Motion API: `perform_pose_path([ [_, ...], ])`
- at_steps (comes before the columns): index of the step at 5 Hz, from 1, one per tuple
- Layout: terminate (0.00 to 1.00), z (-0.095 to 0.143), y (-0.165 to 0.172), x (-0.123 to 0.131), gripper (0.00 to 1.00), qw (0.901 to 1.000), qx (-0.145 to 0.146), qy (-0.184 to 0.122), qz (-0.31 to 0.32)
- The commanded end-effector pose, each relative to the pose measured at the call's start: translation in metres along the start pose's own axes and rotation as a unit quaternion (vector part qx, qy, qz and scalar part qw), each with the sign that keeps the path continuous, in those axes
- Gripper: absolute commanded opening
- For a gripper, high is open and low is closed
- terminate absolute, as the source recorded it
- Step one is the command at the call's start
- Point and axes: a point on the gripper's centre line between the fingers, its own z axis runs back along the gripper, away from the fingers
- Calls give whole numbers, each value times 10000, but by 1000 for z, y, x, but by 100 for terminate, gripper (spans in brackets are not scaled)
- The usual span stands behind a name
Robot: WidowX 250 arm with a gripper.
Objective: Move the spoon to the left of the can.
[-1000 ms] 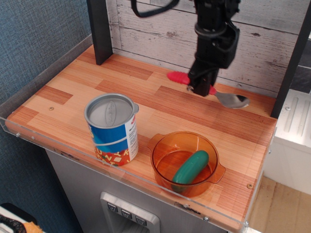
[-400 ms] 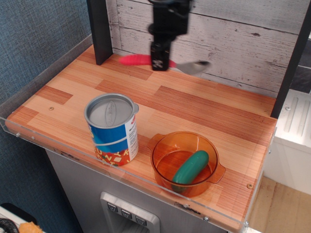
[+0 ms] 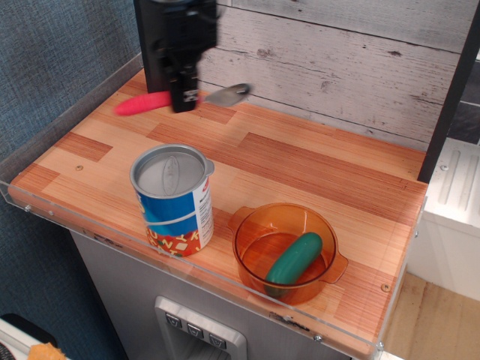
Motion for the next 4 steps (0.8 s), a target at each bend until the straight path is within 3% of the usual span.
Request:
perform_pose_path([
  [1,0,11,-6,-20,0,9898,310,-202,1378],
  [2,0,0,1,-33,0,9808,452,-152,1891],
  [4,0,-20,13,-48,0,9686,406,-264,2439],
])
